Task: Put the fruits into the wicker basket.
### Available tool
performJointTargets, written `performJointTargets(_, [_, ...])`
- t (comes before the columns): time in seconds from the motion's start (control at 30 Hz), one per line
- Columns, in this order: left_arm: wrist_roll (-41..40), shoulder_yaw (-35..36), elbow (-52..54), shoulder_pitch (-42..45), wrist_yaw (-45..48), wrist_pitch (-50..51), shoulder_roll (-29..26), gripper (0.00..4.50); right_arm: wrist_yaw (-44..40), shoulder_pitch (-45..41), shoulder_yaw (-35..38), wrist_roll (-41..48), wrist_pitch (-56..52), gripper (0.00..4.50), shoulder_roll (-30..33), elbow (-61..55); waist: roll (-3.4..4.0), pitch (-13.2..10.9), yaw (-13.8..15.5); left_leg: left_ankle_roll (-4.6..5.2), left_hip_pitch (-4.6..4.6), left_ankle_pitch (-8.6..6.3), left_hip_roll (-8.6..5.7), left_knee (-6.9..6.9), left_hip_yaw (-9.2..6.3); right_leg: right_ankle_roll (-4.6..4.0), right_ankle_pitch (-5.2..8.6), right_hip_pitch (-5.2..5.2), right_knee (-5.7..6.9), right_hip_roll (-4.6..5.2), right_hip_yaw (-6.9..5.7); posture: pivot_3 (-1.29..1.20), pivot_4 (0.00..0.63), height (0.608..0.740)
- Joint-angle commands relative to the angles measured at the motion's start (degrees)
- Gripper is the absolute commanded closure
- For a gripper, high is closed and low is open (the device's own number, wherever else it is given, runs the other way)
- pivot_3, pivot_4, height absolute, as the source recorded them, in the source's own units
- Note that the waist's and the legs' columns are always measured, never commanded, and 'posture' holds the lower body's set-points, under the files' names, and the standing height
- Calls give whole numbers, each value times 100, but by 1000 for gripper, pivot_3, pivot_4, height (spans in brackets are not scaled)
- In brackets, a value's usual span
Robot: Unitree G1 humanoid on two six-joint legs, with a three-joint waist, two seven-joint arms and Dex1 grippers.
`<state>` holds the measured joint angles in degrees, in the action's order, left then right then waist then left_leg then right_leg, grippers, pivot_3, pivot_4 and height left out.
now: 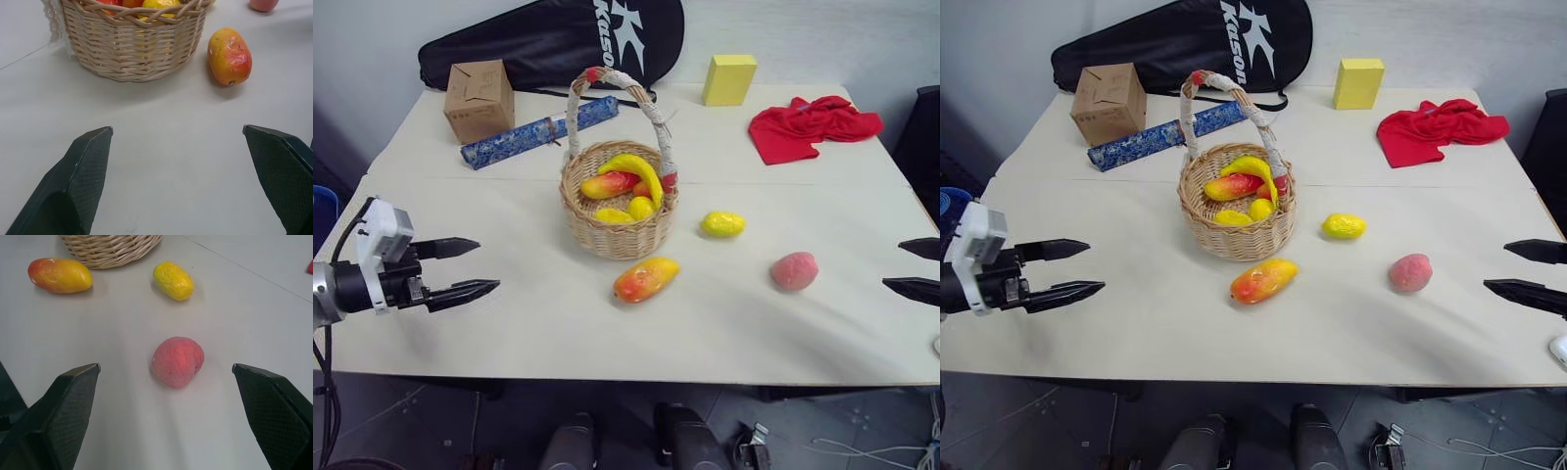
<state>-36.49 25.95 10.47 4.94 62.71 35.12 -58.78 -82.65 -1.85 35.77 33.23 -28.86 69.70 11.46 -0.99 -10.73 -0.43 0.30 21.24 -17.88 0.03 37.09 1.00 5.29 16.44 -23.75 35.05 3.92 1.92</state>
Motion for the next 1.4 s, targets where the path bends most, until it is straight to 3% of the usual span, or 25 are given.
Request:
performJointTargets(0.03, [129,23,-30,18,49,-210,-51,0,-10,-77,190,86,-3,32,6,-56,0,0,0,0,-1,0,0,0,0,0,0,0,0,0,0,0,150,740])
performJointTargets(0.53, [199,-308,-76,463,-198,-328,98,0,124,-15,267,63,43,32,-72,-171,0,0,-14,1,-2,1,-1,3,1,3,-2,1,4,0,0,0,150,740])
performJointTargets(0.77, [-36,-648,646,468,-353,-7,324,0,353,-180,206,522,-444,32,-234,-891,0,0,-35,2,-2,2,-3,4,1,6,-3,1,8,0,1,0,150,740])
performJointTargets(0.97, [311,-1809,1197,966,-1220,177,1201,0,649,-186,-245,1215,-1059,32,-547,-2537,1,1,14,1,-4,4,-4,18,-3,11,-5,7,22,-4,-1,0,150,740])
performJointTargets(1.17, [1177,-3025,1218,1290,-2092,144,2114,0,1771,-754,-854,2457,-1732,32,-1090,-4214,-1,-1,28,2,-3,7,-7,52,-1,25,-13,12,49,-20,9,0,150,740])
performJointTargets(1.4, [1887,-3861,470,1738,-2530,54,2870,0,2288,-839,-1022,2851,-1913,32,-1097,-4662,-4,1,57,6,2,7,-10,71,-10,28,-15,18,48,-19,4,0,150,740])
